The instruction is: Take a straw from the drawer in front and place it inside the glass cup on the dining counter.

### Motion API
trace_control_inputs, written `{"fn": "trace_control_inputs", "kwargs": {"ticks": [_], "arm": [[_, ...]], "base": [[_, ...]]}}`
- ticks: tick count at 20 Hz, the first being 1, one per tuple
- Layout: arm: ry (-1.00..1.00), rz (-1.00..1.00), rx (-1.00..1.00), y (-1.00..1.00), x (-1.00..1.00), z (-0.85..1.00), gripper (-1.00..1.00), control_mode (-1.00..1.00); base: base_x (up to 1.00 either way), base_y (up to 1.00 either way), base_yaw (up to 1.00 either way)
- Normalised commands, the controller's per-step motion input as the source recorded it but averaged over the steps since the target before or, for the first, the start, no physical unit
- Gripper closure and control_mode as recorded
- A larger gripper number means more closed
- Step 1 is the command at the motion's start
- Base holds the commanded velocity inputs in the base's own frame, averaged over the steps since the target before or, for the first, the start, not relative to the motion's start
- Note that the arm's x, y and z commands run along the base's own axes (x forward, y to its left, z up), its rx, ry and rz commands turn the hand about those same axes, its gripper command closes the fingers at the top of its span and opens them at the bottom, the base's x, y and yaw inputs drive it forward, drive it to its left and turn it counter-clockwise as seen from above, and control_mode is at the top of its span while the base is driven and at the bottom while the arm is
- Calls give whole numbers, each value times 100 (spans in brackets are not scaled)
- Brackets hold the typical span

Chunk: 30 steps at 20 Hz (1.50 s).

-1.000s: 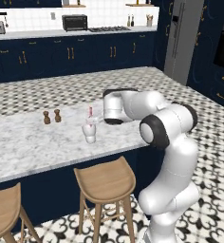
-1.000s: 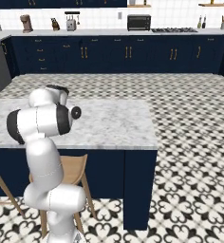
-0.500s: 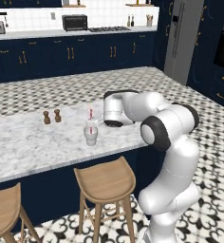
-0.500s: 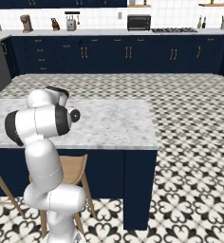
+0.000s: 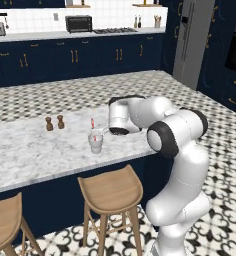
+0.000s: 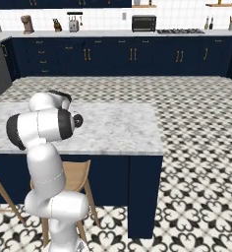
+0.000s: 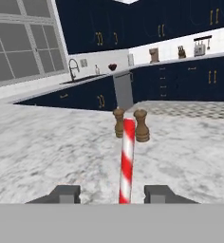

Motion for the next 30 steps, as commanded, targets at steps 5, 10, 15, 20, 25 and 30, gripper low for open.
{"fn": "trace_control_inputs", "kwargs": {"ticks": [5, 10, 15, 20, 25, 30], "arm": [[-1, 0, -1, -9, -20, 32, -100, -100], [0, -1, 0, -43, -48, 85, -100, -100], [2, 0, 0, -41, -88, 98, -100, -100], [10, 0, 0, -33, -90, 100, -100, -100], [14, 0, -11, -31, -80, 92, -100, -100], [20, 0, -25, -42, -54, 28, -100, -100]], "base": [[0, 0, 0], [0, 0, 0], [0, 0, 0], [0, 0, 0], [0, 0, 0], [0, 0, 0]]}}
